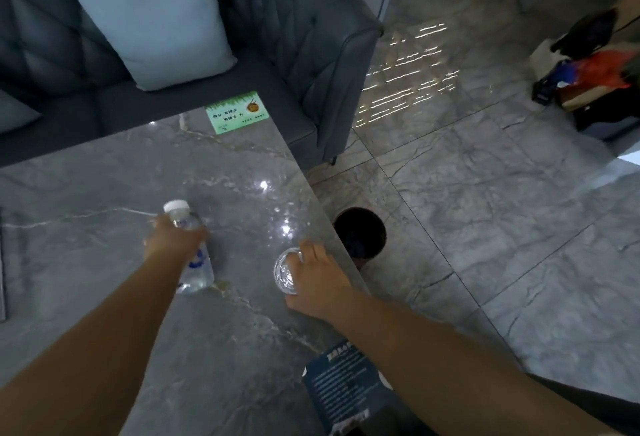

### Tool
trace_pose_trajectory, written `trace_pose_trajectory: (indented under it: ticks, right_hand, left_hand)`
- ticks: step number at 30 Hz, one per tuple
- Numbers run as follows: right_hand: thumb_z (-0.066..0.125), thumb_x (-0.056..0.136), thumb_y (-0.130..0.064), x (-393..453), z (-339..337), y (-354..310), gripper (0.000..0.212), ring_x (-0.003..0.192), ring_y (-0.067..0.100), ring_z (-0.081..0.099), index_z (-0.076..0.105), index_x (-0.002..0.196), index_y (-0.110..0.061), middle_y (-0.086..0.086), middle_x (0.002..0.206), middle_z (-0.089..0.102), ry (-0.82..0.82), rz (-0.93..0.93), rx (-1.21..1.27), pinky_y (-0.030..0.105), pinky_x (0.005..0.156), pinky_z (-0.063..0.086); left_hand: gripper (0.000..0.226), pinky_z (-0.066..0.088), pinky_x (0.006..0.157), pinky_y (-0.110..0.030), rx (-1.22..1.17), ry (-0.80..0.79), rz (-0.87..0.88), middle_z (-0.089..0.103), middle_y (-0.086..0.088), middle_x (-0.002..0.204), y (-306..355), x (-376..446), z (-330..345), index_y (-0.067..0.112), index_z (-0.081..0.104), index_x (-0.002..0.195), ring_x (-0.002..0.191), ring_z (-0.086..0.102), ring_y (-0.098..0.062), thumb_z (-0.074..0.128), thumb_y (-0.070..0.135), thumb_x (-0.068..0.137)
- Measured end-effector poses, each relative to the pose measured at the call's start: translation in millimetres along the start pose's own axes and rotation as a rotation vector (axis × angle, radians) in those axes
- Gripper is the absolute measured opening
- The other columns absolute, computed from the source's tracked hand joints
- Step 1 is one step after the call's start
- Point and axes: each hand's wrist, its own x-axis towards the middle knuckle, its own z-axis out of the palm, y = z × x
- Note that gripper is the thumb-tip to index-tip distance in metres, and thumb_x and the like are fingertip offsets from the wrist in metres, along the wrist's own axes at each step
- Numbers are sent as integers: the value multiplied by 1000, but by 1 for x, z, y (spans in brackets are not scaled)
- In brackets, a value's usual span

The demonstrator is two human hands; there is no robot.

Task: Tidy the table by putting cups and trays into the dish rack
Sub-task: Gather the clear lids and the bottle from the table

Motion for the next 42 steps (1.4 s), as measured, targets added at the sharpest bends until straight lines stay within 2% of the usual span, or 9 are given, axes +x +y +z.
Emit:
trace_pose_trajectory:
  ticks: [6,10,12,21,26,29,31,36,42]
  right_hand:
    - [62,75,-40,-54,2,-7,67,123,41,37,40,128,-6,23,131,39,-100,55,44,47,103,35]
    - [61,73,-48,-109,11,-13,75,127,35,34,37,133,-11,16,135,39,-118,219,191,44,109,28]
    - [59,74,-50,-134,15,-11,79,128,34,33,34,139,-13,14,138,39,-107,282,248,42,110,26]
    - [62,72,-48,-205,-14,54,73,119,30,40,42,133,-14,13,128,44,71,546,316,38,102,36]
    - [65,73,-45,-229,-21,113,70,120,33,39,43,130,-11,13,129,44,142,631,312,38,101,34]
    - [66,75,-44,-233,-19,161,68,120,32,38,44,129,-11,12,129,44,145,624,294,35,102,31]
    - [66,76,-48,-226,-14,207,68,120,31,39,45,128,-10,11,129,45,122,581,263,34,104,29]
    - [67,75,-46,-177,-5,307,75,125,34,38,42,134,-7,13,137,41,-52,362,200,39,107,31]
    - [74,70,-35,-82,24,367,71,115,46,44,50,125,3,27,130,48,-112,92,168,48,100,38]
  left_hand:
    - [55,47,84,-40,120,-135,207,65,-17,105,-56,-96,23,19,50,126,95,63,-36,73,35,78]
    - [43,48,47,-24,12,-300,246,67,-8,69,-83,-158,29,4,57,111,52,64,-14,79,23,78]
    - [27,46,35,-25,7,-399,278,64,-5,55,-92,-182,33,6,60,93,40,61,-13,76,23,80]
    - [20,50,62,-32,-103,-760,403,71,-4,82,-52,-252,75,15,63,99,66,64,-18,72,29,87]
    - [29,55,83,-47,-89,-784,428,72,-13,87,2,-270,131,11,66,102,82,69,-30,71,34,87]
    - [19,56,77,-44,-146,-758,446,73,-5,80,42,-275,171,15,67,97,80,70,-28,73,28,85]
    - [27,57,80,-44,-158,-718,417,73,-9,88,67,-272,210,12,65,104,84,70,-28,74,29,84]
    - [25,56,86,-52,-269,-528,136,72,-16,91,94,-255,298,9,68,97,86,70,-31,73,30,84]
    - [41,57,75,-40,-346,-276,-262,69,-16,97,81,-235,367,7,59,109,84,68,-29,71,34,81]
